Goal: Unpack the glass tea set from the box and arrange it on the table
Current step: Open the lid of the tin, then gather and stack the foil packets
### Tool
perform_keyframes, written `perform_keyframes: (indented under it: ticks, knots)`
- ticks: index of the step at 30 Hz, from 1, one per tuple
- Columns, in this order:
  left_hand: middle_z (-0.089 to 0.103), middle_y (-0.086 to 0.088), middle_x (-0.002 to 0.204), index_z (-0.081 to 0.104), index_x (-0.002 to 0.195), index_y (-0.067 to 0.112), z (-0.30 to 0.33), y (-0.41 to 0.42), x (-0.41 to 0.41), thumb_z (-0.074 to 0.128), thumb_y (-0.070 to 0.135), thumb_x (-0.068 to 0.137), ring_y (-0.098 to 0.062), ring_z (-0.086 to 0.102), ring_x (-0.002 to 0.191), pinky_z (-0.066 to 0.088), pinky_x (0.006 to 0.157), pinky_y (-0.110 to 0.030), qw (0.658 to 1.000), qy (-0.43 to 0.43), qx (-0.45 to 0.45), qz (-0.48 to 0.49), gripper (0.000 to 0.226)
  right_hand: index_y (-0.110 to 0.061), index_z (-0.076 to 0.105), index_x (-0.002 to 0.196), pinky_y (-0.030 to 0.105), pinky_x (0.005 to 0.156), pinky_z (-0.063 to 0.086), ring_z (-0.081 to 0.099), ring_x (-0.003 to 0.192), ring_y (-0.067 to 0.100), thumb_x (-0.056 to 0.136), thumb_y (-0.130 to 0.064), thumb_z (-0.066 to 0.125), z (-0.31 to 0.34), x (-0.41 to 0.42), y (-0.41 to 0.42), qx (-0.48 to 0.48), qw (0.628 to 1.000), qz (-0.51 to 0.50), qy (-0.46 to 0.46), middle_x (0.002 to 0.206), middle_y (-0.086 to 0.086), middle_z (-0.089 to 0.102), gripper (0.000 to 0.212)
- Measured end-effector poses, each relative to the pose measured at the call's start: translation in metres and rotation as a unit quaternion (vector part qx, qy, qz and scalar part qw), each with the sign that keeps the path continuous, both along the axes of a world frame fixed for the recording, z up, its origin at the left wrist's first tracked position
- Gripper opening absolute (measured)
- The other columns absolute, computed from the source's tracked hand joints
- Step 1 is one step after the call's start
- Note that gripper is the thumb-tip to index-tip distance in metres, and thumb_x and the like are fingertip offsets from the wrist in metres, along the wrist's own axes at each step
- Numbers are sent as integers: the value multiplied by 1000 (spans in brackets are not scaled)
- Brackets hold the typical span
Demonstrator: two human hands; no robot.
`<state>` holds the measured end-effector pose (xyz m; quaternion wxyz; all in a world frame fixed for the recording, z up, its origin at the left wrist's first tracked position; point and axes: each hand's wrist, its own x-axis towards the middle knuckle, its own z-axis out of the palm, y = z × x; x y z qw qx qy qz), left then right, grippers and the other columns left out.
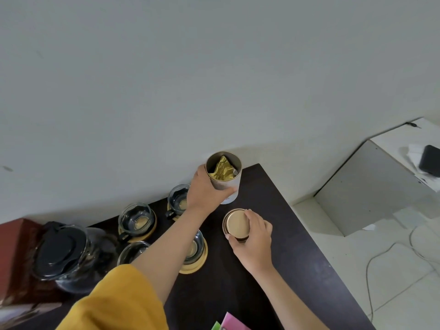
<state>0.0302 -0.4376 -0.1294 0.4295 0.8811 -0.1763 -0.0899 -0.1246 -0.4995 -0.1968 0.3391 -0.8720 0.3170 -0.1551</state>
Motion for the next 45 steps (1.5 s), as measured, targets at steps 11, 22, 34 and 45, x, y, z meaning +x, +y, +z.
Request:
perform_keyframes:
  ticks: [11, 22, 34, 45]
  knots:
    - [34, -8, 149, 19, 147, 9, 14, 13, -40, 79, 53, 63, -24, 34, 137, 36, 106, -34, 998, 44, -18, 44, 112, -14, 38, 143, 42, 109, 34, 26, 139, 23, 72, -34, 81, 19, -10, 12, 14, 1000, 4, 9, 150, 4, 37, 85]
    - [43, -8, 142, 34, 142, 9, 50, 152, -154, 66, 53, 79, -18, 39, 132, 33, 104, -27, 992, -8, -32, 120, 84, -3, 48, 134, 31, 111, 28, 38, 135, 27, 81, -13, 73, 74, -97, 148, 36, 991, 85, -95, 140, 11, 49, 59]
    - [43, -14, 139, 46, 132, 6, -13, 470, -311, 65, 50, 81, -28, 38, 132, 34, 107, -39, 956, 6, 88, 280, 70, -12, 44, 137, 42, 116, 22, 27, 141, 26, 88, -28, 63, 27, -223, 369, 25, 976, 213, 40, 151, 9, 35, 56]
    - [-1, -16, 158, 17, 148, 9, -66, 639, -384, 50, 52, 88, -34, -4, 145, 5, 112, -61, 858, 141, 219, 441, 80, -20, 23, 151, 68, 110, 1, -1, 147, 33, 88, -57, 51, -6, -268, 386, -49, 977, 43, 205, 161, 12, 2, 79]
